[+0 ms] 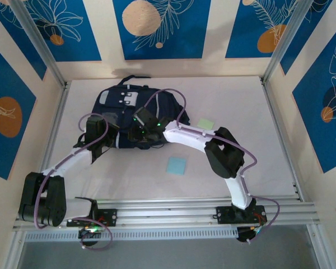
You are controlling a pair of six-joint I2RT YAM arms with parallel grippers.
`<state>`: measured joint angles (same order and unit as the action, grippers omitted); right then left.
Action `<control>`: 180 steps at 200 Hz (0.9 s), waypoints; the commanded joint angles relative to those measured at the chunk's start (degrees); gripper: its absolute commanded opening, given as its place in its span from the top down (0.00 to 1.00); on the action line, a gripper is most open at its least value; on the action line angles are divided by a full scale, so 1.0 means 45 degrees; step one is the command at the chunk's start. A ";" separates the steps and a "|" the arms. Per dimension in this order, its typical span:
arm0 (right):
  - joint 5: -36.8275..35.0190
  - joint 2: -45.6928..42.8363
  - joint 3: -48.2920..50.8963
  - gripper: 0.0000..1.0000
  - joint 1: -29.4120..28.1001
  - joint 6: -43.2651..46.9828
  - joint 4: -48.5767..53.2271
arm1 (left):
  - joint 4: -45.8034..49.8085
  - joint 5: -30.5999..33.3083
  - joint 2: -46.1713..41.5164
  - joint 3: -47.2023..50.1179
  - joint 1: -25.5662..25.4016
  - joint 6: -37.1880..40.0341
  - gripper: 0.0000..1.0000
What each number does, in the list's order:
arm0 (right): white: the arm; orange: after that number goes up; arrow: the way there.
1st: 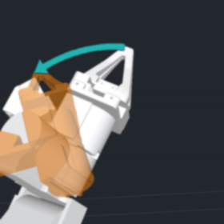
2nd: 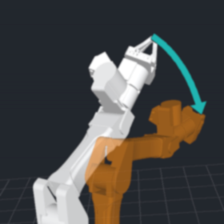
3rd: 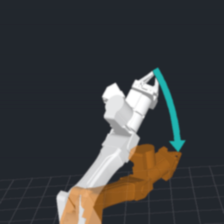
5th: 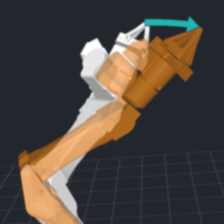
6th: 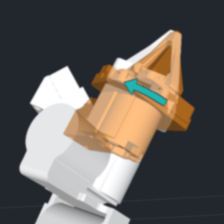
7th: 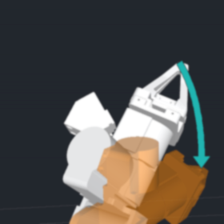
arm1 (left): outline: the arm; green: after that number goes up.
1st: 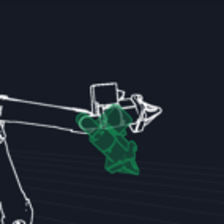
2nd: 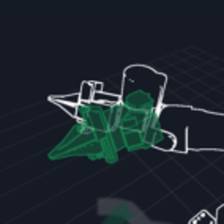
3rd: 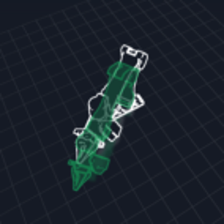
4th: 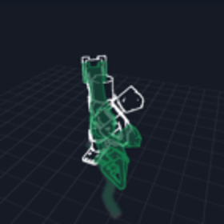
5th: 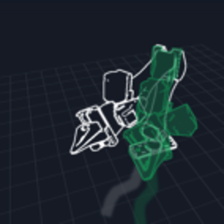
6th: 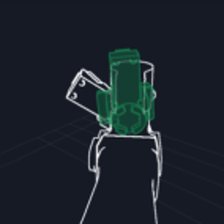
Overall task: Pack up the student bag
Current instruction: Zip the student bag at the top-center of the table.
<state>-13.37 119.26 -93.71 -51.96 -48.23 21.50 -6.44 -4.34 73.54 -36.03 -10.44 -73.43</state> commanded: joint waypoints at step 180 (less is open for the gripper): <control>-0.1149 0.0241 0.0144 1.00 0.0234 0.0238 0.0150 | -0.1436 0.0928 -0.0066 0.0290 -0.0294 0.0590 1.00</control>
<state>-19.49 123.92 -95.68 -53.25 -48.47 20.91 -7.01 -2.42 72.75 -35.27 -11.44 -73.23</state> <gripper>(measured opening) 0.051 0.047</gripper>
